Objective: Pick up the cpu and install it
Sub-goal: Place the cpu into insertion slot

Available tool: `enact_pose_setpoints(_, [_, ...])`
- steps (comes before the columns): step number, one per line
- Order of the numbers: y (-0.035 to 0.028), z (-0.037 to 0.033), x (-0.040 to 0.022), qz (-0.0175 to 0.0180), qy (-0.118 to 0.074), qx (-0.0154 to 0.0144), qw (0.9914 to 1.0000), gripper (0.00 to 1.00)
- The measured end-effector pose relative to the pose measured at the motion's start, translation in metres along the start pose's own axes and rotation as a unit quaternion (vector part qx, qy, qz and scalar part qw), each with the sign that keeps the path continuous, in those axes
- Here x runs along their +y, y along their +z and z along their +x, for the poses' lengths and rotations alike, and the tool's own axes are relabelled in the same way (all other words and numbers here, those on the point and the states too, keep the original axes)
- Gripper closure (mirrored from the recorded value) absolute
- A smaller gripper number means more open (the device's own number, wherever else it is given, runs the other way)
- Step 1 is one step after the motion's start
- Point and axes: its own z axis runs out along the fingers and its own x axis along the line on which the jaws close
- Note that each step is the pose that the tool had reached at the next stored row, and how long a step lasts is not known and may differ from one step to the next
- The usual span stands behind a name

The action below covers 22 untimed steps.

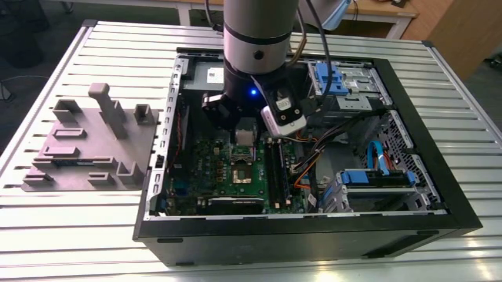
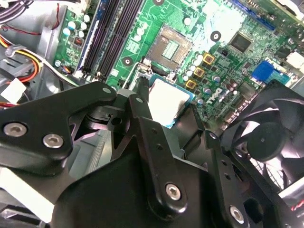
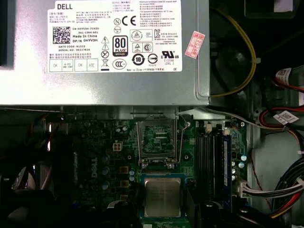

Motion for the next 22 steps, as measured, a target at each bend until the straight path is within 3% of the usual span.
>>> enact_pose_setpoints(11, [0.0022, 0.0000, -0.0002, 0.0000, 0.000, 0.0003, 1.00000, 0.53])
enact_pose_setpoints(17, [0.0033, -0.0002, -0.0051, 0.0001, 0.000, 0.0014, 1.00000, 0.53])
enact_pose_setpoints(22, [0.0092, -0.0003, -0.0074, 0.0001, -0.008, 0.0026, 0.99996, 0.53])
